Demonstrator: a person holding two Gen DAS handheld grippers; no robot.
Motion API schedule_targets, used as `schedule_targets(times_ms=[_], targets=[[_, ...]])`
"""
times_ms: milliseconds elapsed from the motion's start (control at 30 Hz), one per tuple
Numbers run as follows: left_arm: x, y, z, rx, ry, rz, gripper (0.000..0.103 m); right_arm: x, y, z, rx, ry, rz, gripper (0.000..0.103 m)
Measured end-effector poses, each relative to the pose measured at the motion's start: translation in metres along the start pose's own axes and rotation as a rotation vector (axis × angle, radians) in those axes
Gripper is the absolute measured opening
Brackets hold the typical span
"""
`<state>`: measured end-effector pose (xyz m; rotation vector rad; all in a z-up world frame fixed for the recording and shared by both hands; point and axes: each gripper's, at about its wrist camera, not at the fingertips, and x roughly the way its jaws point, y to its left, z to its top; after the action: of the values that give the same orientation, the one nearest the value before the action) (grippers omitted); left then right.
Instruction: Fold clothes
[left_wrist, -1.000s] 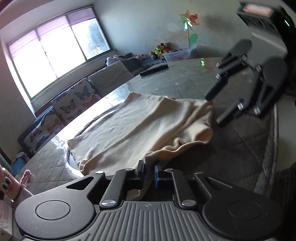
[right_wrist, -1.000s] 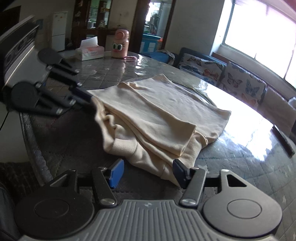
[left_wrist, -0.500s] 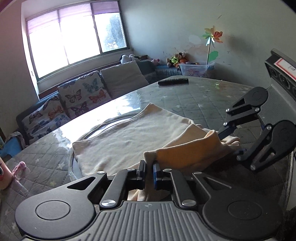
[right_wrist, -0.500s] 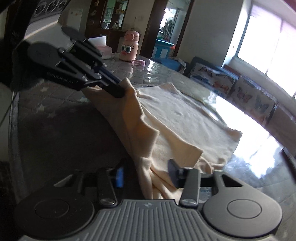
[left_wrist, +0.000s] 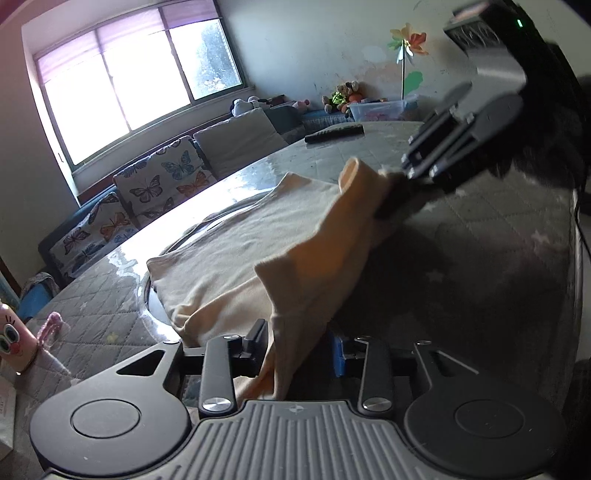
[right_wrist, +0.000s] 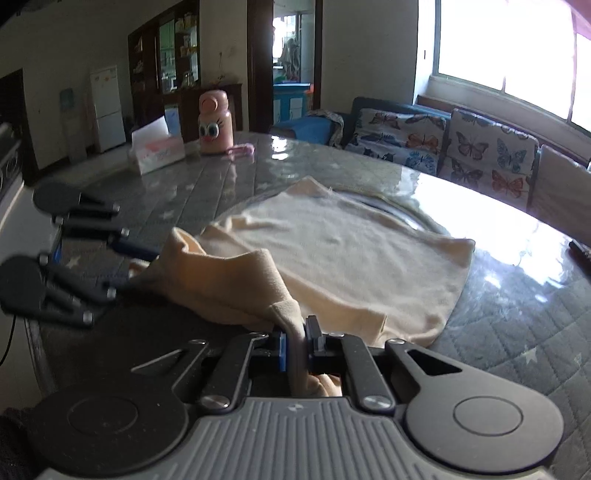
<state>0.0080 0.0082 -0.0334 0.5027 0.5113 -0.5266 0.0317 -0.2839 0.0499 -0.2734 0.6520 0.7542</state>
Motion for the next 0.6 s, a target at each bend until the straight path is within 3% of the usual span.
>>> schedule_targets(times_ms=[100,167,200,267,600], targets=[[0.006,-0.001,-0.007,0.038,0.029,0.034,0.038,-0.002,-0.001,0.003,0.003,-0.013,-0.008,0.009],[0.008,0.002,-0.011,0.040,0.042,0.048,0.028,-0.003,-0.001,0.002,0.016,-0.020,-0.019,0.008],[0.008,0.005,-0.012,0.031,0.044,0.051,0.016,-0.003,-0.001,0.001,0.019,-0.022,-0.022,0.008],[0.004,0.008,-0.012,0.014,0.039,0.054,0.012,-0.005,0.000,-0.001,0.029,-0.025,-0.026,0.007],[-0.061,-0.001,-0.007,-0.038,-0.030,0.036,0.010,-0.046,0.021,-0.009,0.021,-0.080,-0.004,0.006]])
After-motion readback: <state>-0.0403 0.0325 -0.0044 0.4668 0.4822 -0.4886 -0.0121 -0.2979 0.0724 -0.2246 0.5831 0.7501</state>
